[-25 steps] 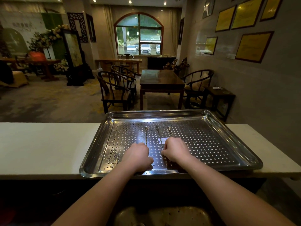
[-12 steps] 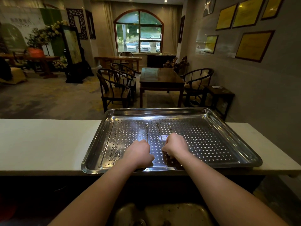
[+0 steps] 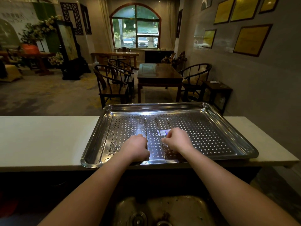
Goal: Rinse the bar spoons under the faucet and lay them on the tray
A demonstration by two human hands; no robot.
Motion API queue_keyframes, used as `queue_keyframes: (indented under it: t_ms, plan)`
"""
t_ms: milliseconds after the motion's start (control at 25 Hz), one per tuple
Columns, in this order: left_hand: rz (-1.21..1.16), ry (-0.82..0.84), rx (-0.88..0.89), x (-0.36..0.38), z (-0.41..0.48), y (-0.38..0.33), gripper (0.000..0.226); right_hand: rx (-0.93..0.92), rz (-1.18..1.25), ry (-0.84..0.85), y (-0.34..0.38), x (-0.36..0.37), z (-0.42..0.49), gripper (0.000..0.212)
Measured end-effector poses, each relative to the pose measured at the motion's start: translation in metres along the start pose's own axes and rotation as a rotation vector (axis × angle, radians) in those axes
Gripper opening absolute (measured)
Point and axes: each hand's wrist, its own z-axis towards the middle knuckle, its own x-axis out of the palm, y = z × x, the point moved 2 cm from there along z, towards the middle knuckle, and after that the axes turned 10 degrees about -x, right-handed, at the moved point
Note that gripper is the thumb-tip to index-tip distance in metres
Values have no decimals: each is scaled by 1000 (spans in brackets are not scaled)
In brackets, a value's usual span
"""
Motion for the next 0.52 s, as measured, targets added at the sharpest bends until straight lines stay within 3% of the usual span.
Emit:
queue_keyframes:
  t_ms: [280,520]
  plan:
    - [-23,-21,-11,-1,1,0,14,-43,-166,-79,-27,-27,-21,14]
    - [-98,9,-45,-1,-2,6,31,-51,-133,-33,-28,-33,-27,11]
